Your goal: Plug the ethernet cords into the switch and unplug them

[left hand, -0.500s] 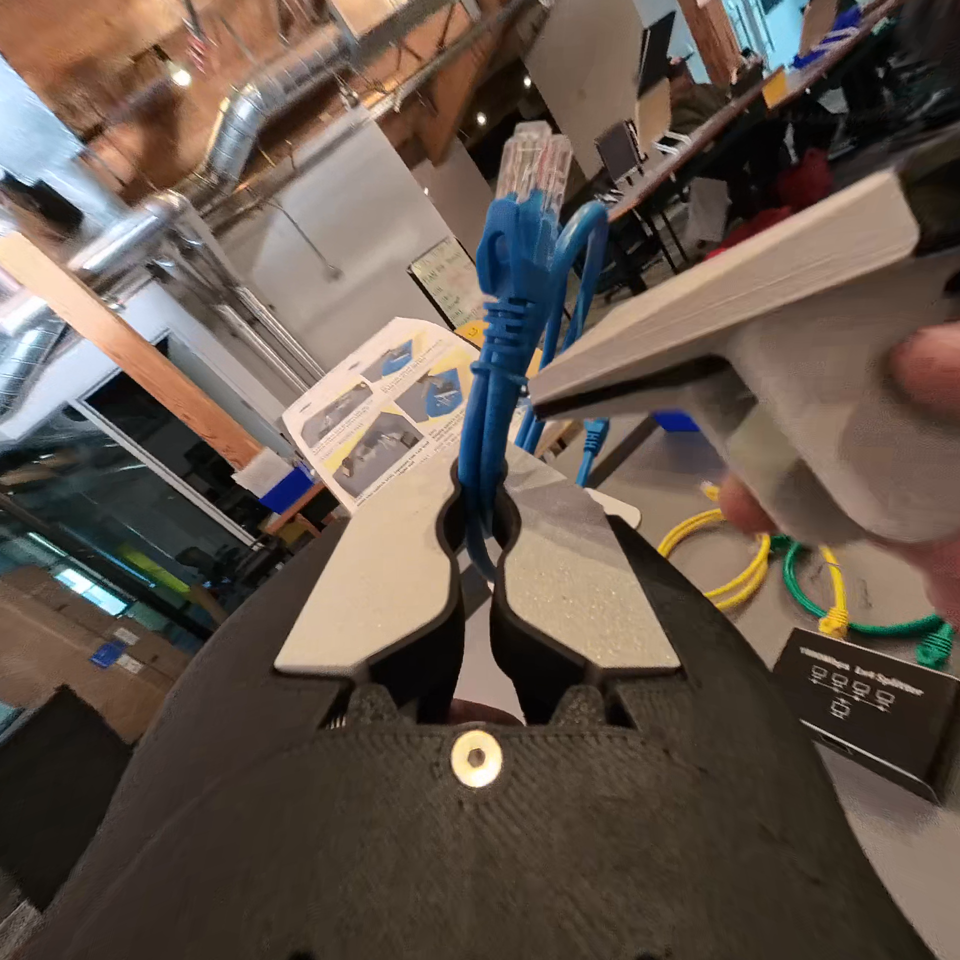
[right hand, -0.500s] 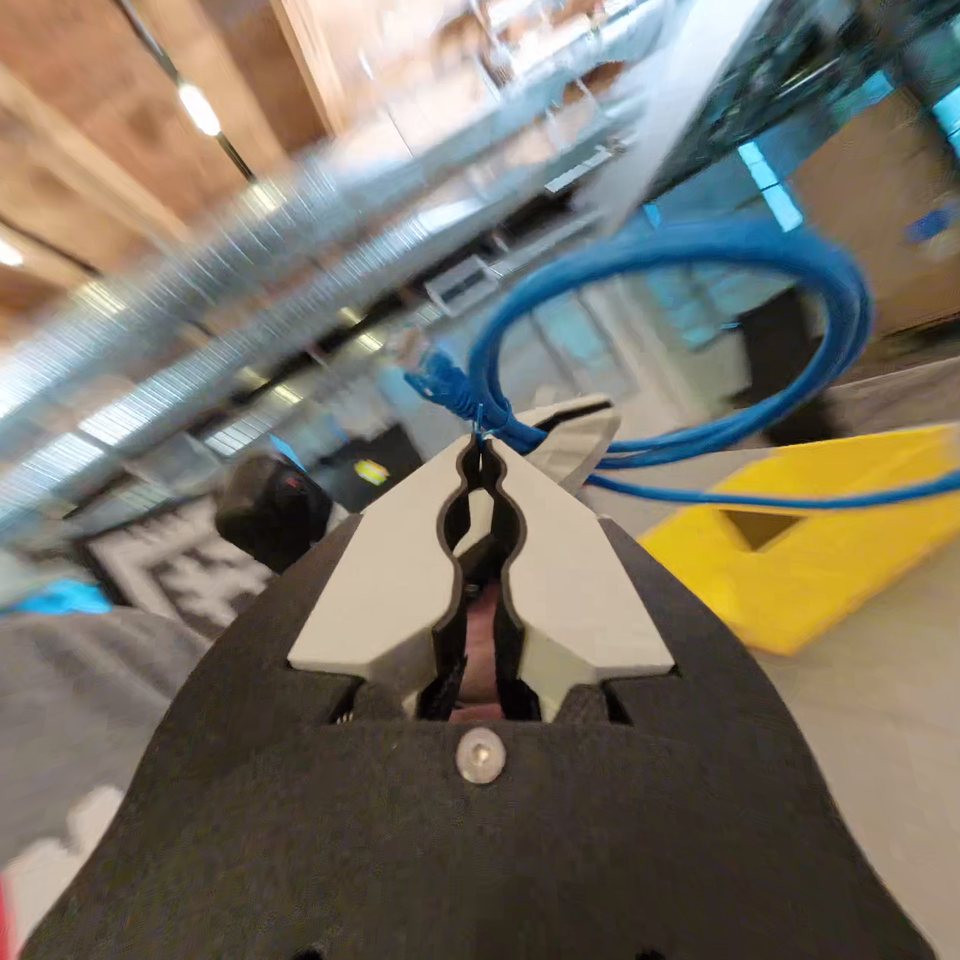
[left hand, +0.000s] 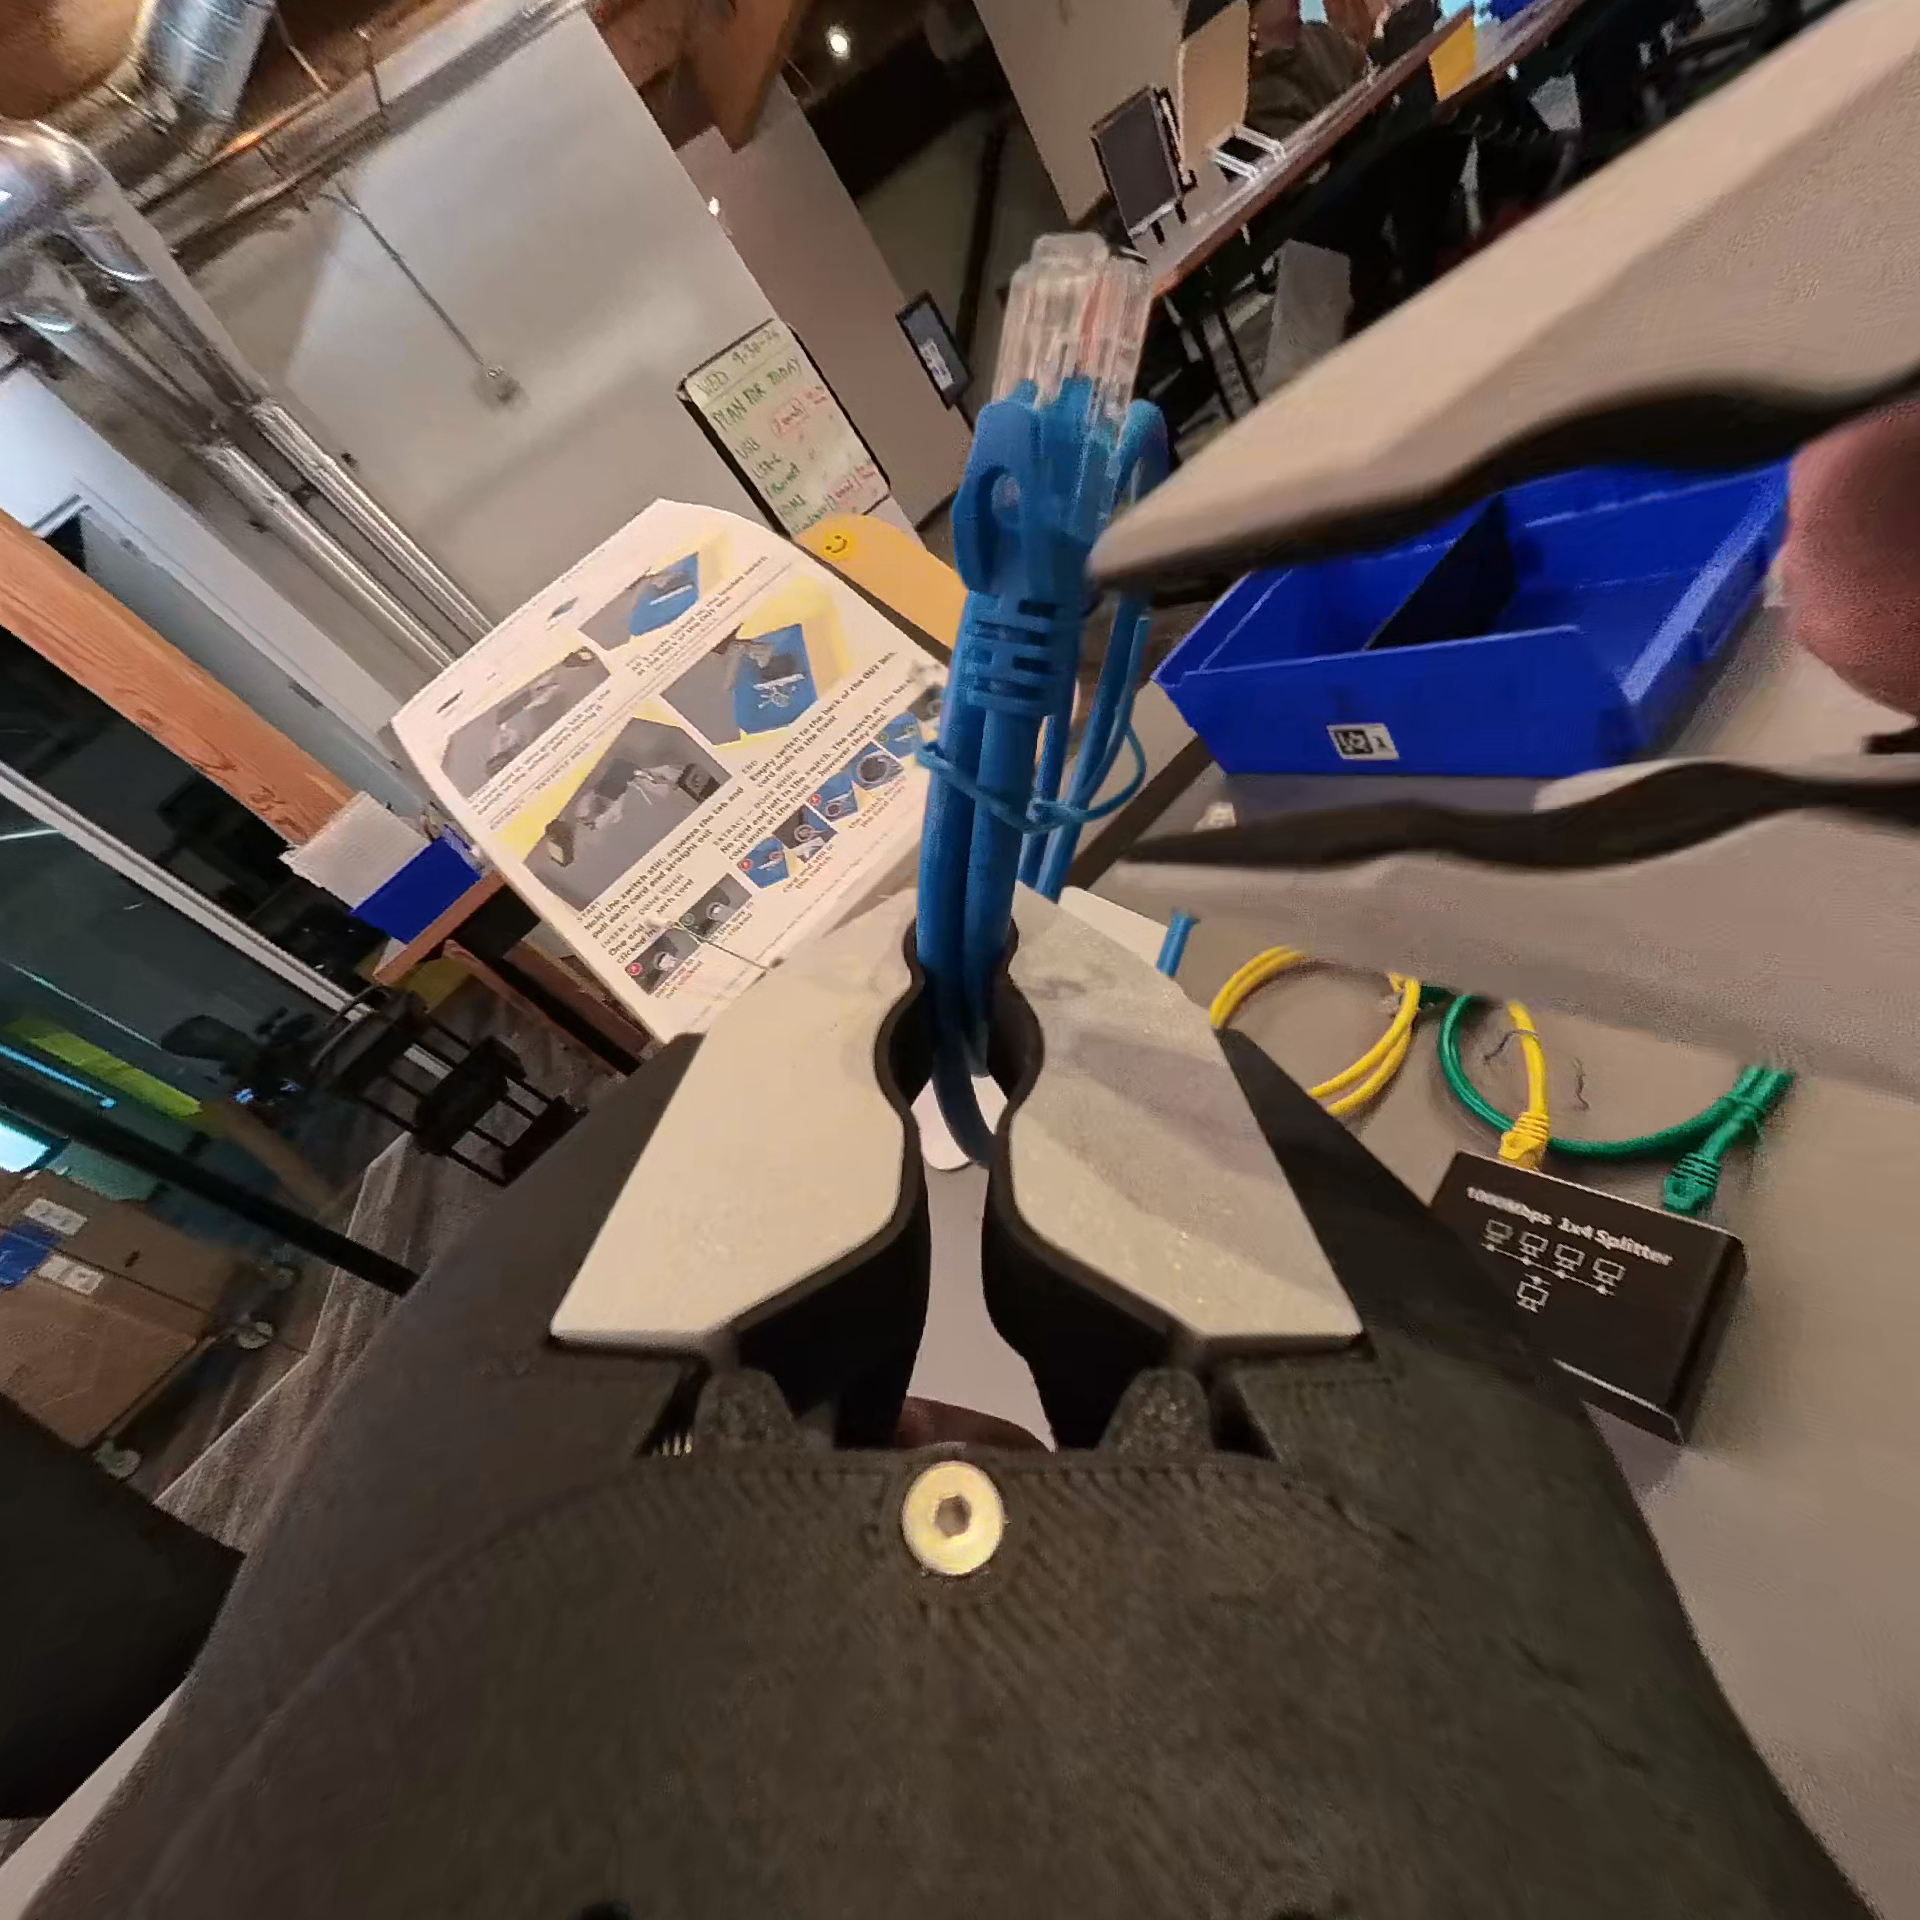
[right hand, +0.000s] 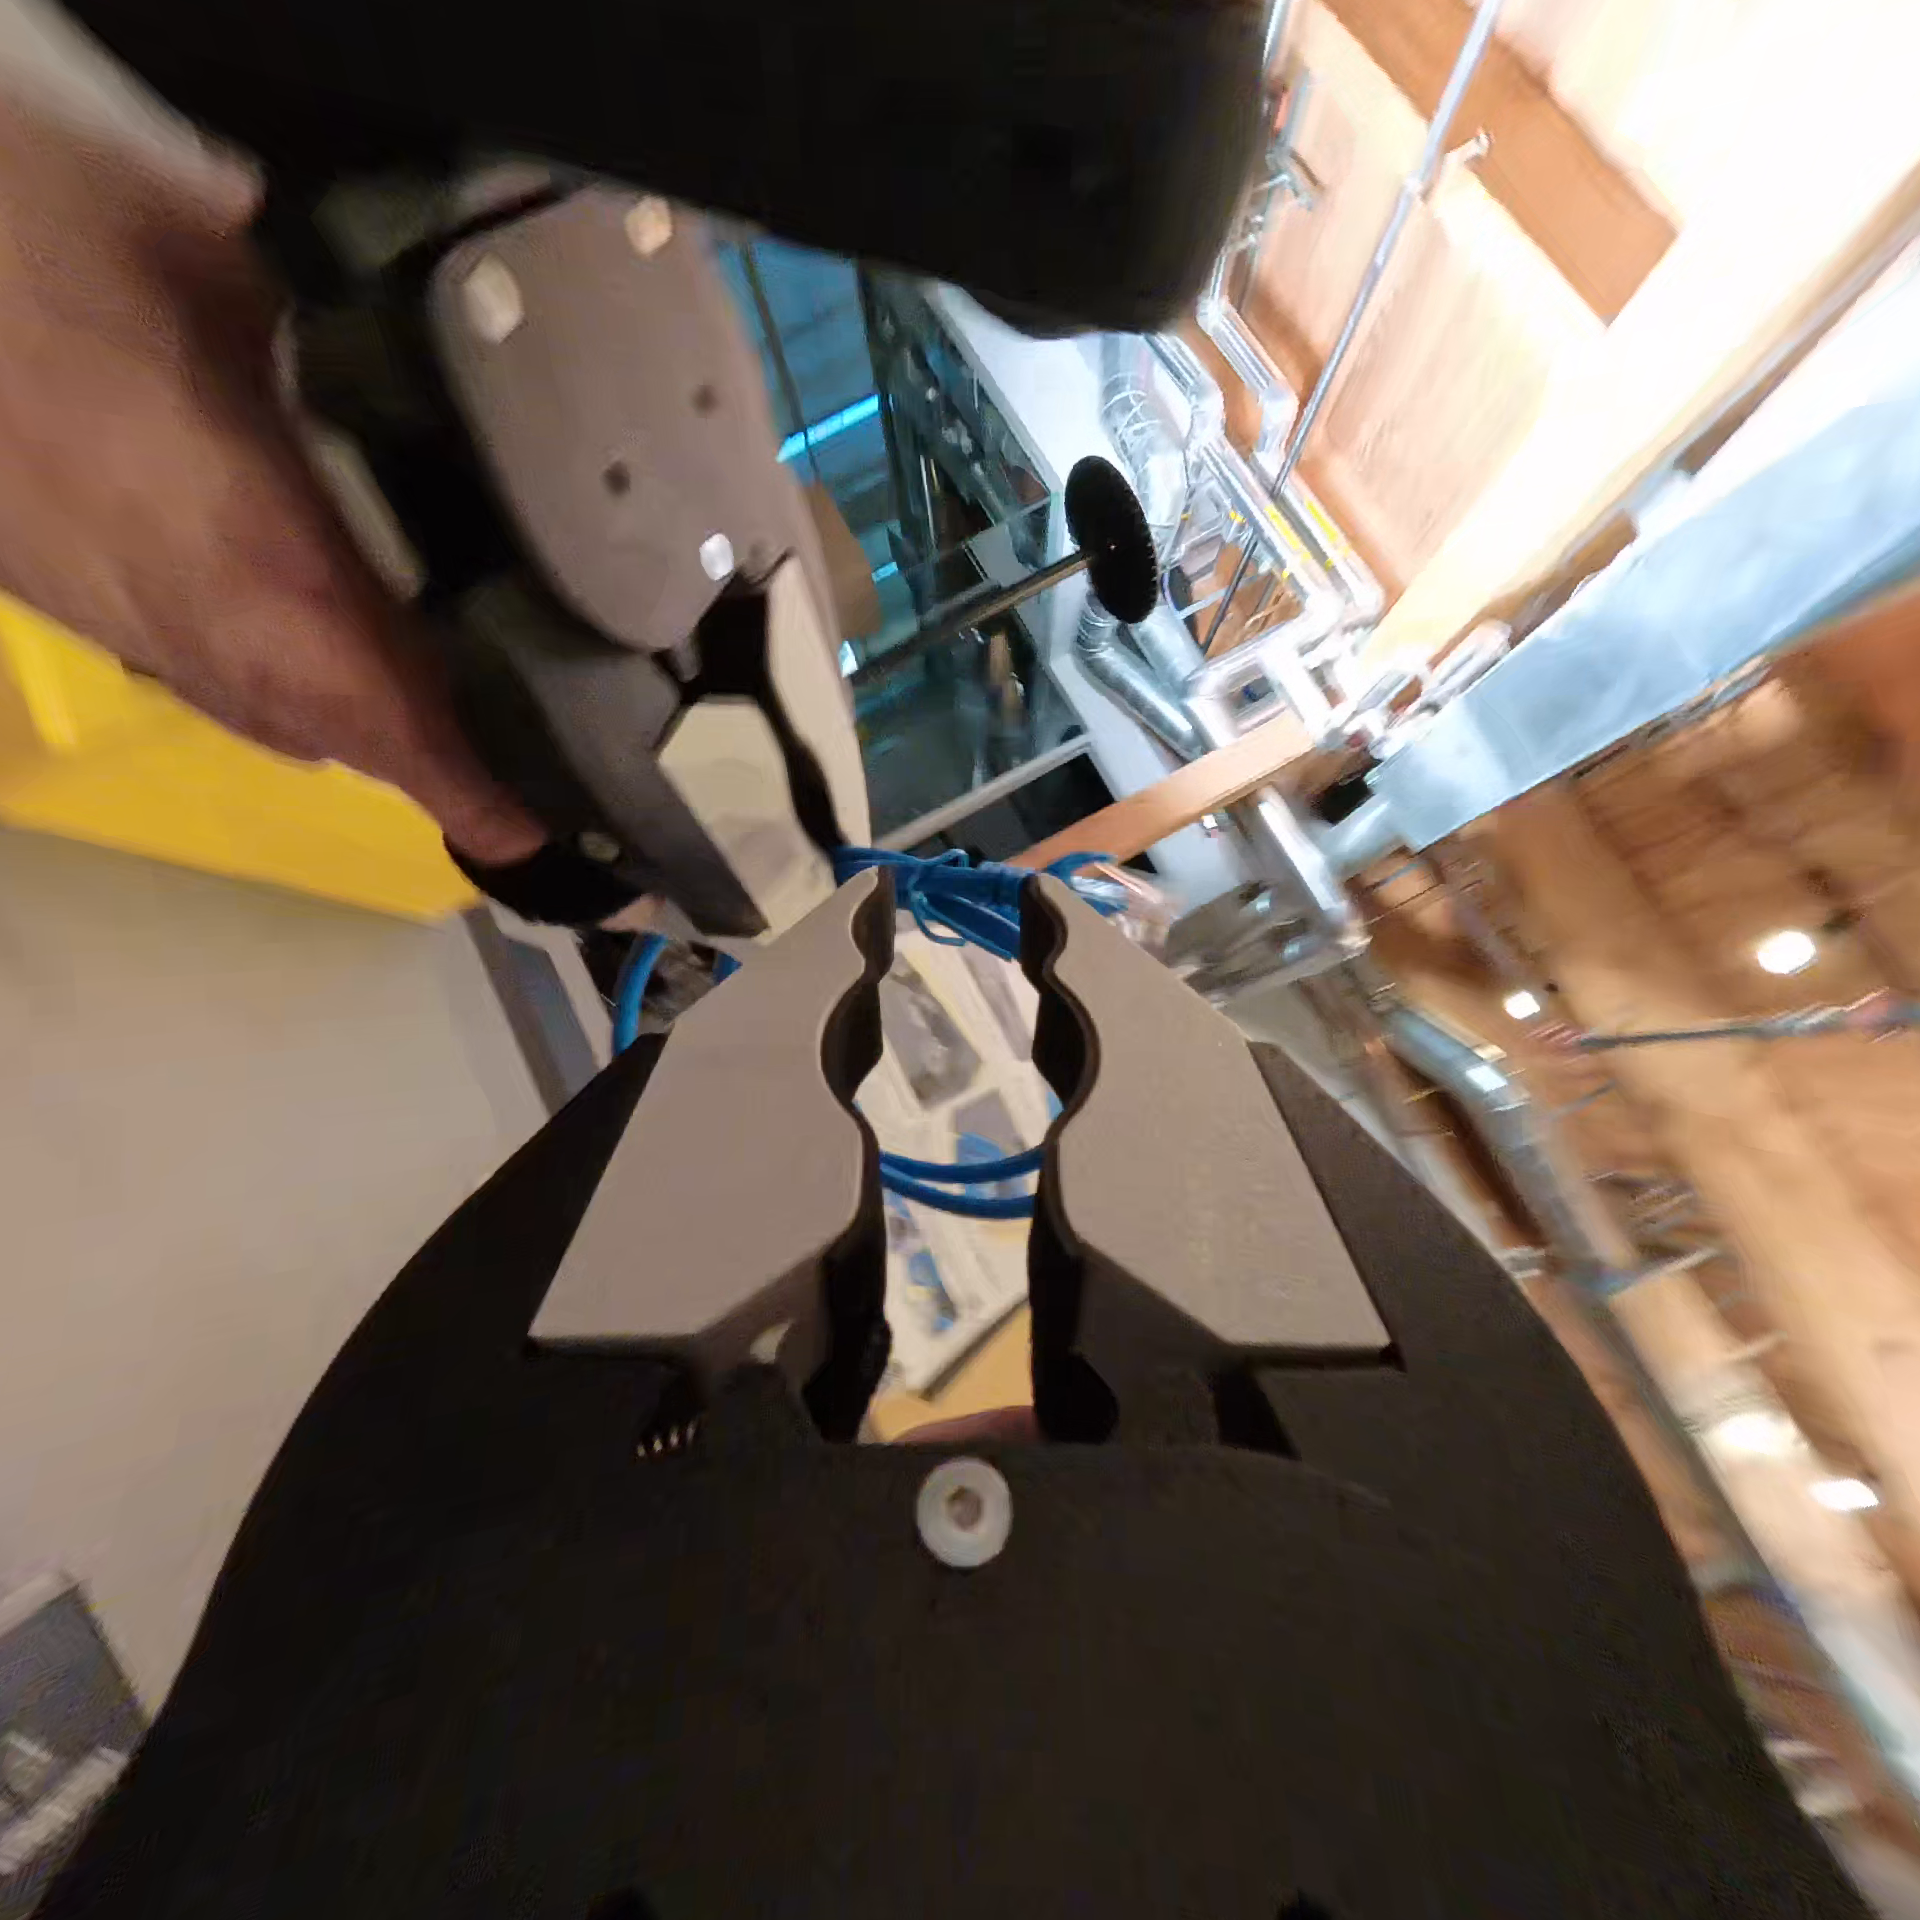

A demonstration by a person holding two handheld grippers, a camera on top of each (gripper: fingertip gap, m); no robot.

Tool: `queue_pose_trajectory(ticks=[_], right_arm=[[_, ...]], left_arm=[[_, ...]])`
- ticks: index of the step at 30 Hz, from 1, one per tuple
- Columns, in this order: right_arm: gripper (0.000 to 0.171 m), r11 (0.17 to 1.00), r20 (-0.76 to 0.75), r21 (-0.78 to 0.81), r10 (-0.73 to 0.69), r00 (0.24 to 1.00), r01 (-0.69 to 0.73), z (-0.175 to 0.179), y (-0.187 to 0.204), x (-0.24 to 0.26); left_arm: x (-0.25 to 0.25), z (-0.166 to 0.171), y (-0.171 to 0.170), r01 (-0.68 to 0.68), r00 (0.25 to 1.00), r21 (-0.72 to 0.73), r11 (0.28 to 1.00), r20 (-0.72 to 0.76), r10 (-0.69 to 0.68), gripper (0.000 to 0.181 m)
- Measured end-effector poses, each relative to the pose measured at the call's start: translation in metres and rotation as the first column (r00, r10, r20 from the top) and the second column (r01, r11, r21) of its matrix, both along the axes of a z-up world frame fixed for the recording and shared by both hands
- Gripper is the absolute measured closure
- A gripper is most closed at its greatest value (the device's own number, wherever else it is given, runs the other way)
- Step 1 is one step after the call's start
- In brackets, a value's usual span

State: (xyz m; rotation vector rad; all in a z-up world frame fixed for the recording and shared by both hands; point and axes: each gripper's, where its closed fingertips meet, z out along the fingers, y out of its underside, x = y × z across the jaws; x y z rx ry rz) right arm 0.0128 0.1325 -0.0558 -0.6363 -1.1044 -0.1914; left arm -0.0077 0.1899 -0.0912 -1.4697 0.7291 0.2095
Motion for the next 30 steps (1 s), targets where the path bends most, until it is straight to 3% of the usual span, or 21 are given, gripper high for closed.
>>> queue_pose_trajectory(ticks=[3, 4, 8, 10, 12, 13, 14, 15, 17, 18, 19, 21, 23, 24, 26, 30], right_arm=[[0.156, 0.995, 0.039, 0.065, -0.082, 0.996, 0.079, -0.004, 0.009, 0.002], [0.166, 0.993, 0.047, 0.066, -0.097, 0.994, 0.093, -0.006, 0.011, 0.003], [0.171, 0.993, 0.066, 0.067, -0.104, 0.992, 0.099, -0.009, 0.012, 0.003], [0.171, 0.997, 0.035, -0.052, -0.056, 0.998, 0.058, -0.010, 0.014, 0.003], [0.171, 0.933, -0.101, -0.344, 0.078, 0.992, -0.109, -0.010, 0.014, 0.003], [0.171, 0.833, -0.211, -0.502, 0.145, 0.967, -0.234, -0.010, 0.012, 0.002], [0.171, 0.663, -0.358, -0.634, 0.204, 0.911, -0.398, -0.008, 0.007, 0.000], [0.171, 0.431, -0.519, -0.702, 0.235, 0.822, -0.566, -0.005, 0.001, -0.001], [0.171, -0.037, -0.770, -0.620, 0.222, 0.598, -0.784, 0.008, -0.004, 0.005], [0.171, -0.199, -0.839, -0.541, 0.201, 0.506, -0.817, 0.011, -0.004, 0.011], [0.171, -0.244, -0.878, -0.475, 0.191, 0.438, -0.845, 0.015, 0.001, 0.020], [0.171, -0.197, -0.840, -0.535, 0.228, 0.492, -0.822, 0.004, 0.013, 0.026], [0.171, -0.056, -0.786, -0.598, 0.232, 0.572, -0.799, -0.006, 0.026, 0.027], [0.171, 0.000, -0.740, -0.642, 0.263, 0.620, -0.767, -0.010, 0.024, 0.025], [0.171, 0.033, -0.701, -0.672, 0.295, 0.650, -0.740, -0.006, 0.024, 0.028], [0.171, 0.205, -0.552, -0.773, 0.249, 0.796, -0.600, -0.015, 0.057, 0.065]], left_arm=[[0.004, -0.002, -0.002, 0.005, 1.000, -0.012, 1.000, -0.004, -0.006, 0.177], [0.004, -0.001, -0.002, 0.005, 1.000, -0.010, 1.000, -0.007, -0.005, 0.176], [0.007, 0.001, -0.005, 0.009, 1.000, -0.007, 1.000, -0.013, -0.009, 0.176], [0.007, 0.001, -0.004, 0.004, 1.000, -0.005, 1.000, -0.015, -0.004, 0.176], [0.006, 0.001, -0.004, 0.000, 1.000, 0.009, 1.000, -0.014, 0.000, 0.176], [0.005, 0.003, -0.004, -0.005, 1.000, 0.021, 1.000, -0.013, 0.005, 0.176], [0.005, 0.006, -0.004, -0.005, 1.000, 0.042, 0.999, -0.005, 0.005, 0.176], [0.004, 0.009, -0.005, -0.002, 1.000, 0.061, 0.998, 0.003, 0.002, 0.176], [0.000, 0.015, -0.005, 0.005, 1.000, 0.089, 0.996, 0.021, -0.007, 0.176], [-0.001, 0.018, -0.005, 0.006, 1.000, 0.100, 0.995, 0.024, -0.008, 0.175], [-0.012, 0.020, -0.001, -0.051, 0.998, 0.110, 0.993, 0.039, 0.047, 0.176], [-0.040, 0.021, 0.012, -0.115, 0.992, 0.086, 0.990, 0.059, 0.110, 0.176], [-0.054, 0.026, 0.015, -0.170, 0.984, 0.140, 0.975, -0.036, 0.177, 0.177], [-0.051, 0.027, 0.014, -0.160, 0.986, 0.134, 0.978, -0.023, 0.164, 0.177], [-0.047, 0.014, 0.019, -0.127, 0.992, 0.051, 0.991, -0.010, 0.127, 0.176], [-0.060, -0.009, 0.033, -0.091, 0.993, -0.077, 0.993, 0.065, 0.096, 0.177]])
